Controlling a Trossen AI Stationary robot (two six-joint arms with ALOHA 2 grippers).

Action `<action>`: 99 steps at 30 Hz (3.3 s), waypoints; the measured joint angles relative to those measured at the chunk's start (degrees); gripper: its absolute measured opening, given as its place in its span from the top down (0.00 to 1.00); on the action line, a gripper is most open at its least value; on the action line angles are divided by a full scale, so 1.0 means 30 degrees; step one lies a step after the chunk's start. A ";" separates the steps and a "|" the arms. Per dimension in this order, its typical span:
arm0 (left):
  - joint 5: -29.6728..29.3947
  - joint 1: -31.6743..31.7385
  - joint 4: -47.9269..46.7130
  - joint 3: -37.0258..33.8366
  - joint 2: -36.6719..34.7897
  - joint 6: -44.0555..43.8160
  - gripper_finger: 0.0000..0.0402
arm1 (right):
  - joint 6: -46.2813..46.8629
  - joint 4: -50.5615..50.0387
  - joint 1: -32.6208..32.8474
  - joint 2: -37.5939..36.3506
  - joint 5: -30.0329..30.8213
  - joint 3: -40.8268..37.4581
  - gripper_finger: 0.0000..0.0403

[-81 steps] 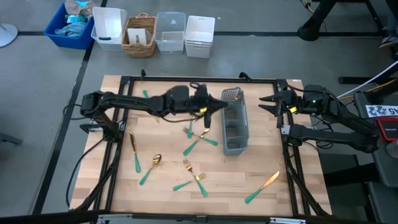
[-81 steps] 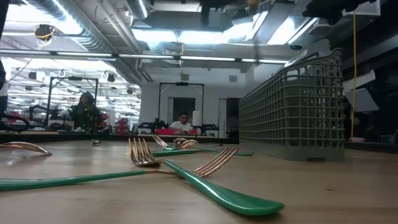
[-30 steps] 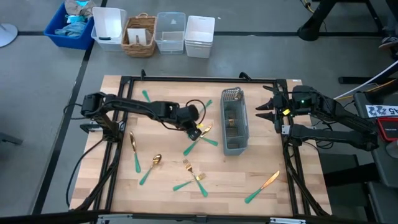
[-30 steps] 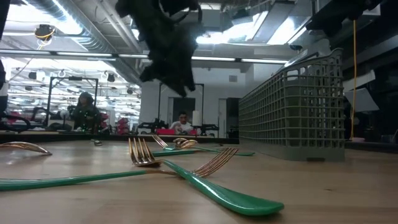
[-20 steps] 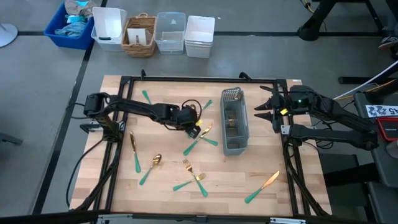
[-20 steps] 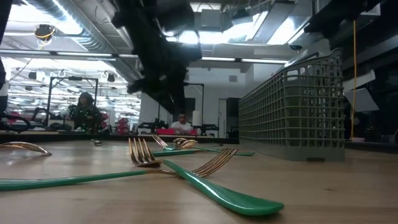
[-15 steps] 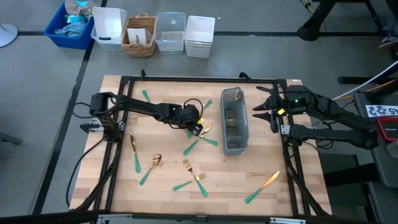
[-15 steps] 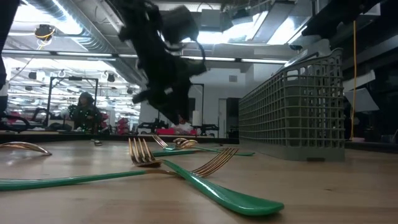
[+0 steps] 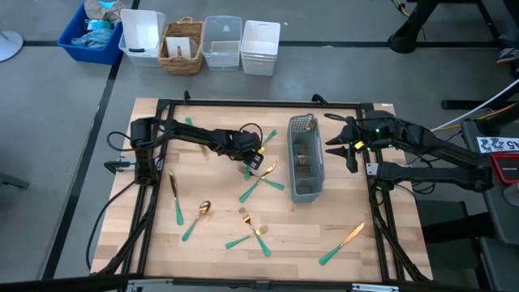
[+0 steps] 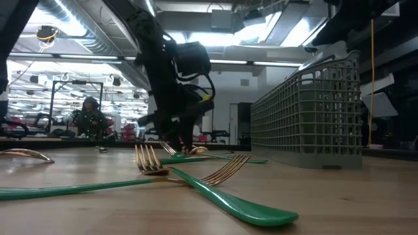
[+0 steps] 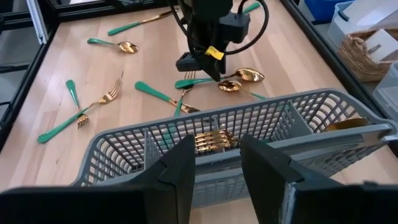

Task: Sort silverware
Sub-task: Put the middle spoon into the the top section of the basket

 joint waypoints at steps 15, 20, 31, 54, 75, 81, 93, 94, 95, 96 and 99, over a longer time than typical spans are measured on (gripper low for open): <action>-0.0073 -0.0226 -0.0067 0.0065 0.0644 0.1231 0.90 | -0.0007 0.0131 0.0007 -0.0012 0.0022 0.0000 0.68; 0.0103 -0.0226 0.0037 0.0057 0.0651 0.0999 0.98 | -0.0007 0.0131 0.0007 -0.0012 0.0022 0.0000 0.68; 0.1301 -0.0252 -0.0025 0.0786 0.0663 0.0790 0.98 | -0.0007 0.0123 0.0007 -0.0012 0.0022 0.0000 0.68; 0.2119 -0.0423 0.7064 0.1077 -0.2980 0.3145 0.99 | -0.0015 0.0118 0.0007 -0.0019 0.0197 0.0000 0.68; 0.0895 0.1682 2.7021 0.1230 0.1436 1.1537 1.00 | -0.0015 0.0145 0.0004 -0.0012 0.0240 0.0000 0.68; 0.2064 0.2100 2.8016 0.3051 0.3949 1.1452 1.00 | -0.0015 0.0152 0.0007 -0.0012 0.0240 0.0000 0.68; 0.3693 0.1894 2.5926 0.5041 0.6130 1.5128 0.97 | -0.0015 0.0138 0.0007 -0.0012 0.0240 0.0000 0.68; 0.3700 0.1894 2.5483 0.5041 0.6130 1.5397 0.96 | -0.0022 0.0138 0.0001 -0.0013 0.0240 0.0000 0.68; 0.3700 0.1863 2.5066 0.5030 0.6135 1.5509 0.96 | -0.0022 0.0138 0.0006 -0.0012 0.0238 0.0000 0.68; 0.3693 0.1796 2.4636 0.5026 0.6137 1.5706 0.95 | -0.0022 0.0138 0.0007 -0.0012 0.0238 0.0000 0.68; 0.3692 0.1705 2.3675 0.5033 0.6131 1.6427 0.94 | -0.0022 0.0133 0.0007 -0.0012 0.0233 0.0000 0.68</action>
